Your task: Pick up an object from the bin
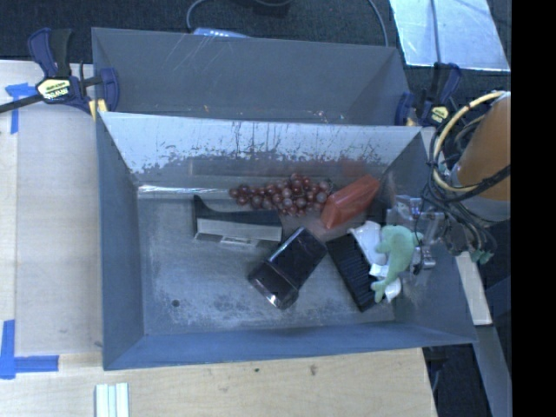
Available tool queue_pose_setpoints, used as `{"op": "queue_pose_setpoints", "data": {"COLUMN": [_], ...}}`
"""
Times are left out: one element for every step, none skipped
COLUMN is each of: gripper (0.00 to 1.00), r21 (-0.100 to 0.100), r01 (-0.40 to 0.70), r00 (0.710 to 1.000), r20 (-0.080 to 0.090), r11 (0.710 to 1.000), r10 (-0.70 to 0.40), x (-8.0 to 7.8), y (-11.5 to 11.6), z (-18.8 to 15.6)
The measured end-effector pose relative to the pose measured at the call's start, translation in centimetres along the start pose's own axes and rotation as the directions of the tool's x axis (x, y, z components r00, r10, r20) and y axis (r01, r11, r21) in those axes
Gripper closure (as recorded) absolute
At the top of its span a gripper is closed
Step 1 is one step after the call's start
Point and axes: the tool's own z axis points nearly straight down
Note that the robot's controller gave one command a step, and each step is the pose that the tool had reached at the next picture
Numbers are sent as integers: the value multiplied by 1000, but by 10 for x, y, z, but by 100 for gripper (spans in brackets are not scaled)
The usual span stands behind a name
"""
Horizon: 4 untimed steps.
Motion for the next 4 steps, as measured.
{"op": "queue_pose_setpoints", "data": {"gripper": [0,0,0,100], "r21": [2,6,3,19], "r01": [3,111,163,256], "r00": [1000,994,987,966], "r20": [8,13,5,25], "r11": [1000,994,987,967], "r10": [-3,-111,-163,-256], "x": [-2,-25,-44,-97], "y": [1,4,16,20], "z": [-5,21,61,73]}}
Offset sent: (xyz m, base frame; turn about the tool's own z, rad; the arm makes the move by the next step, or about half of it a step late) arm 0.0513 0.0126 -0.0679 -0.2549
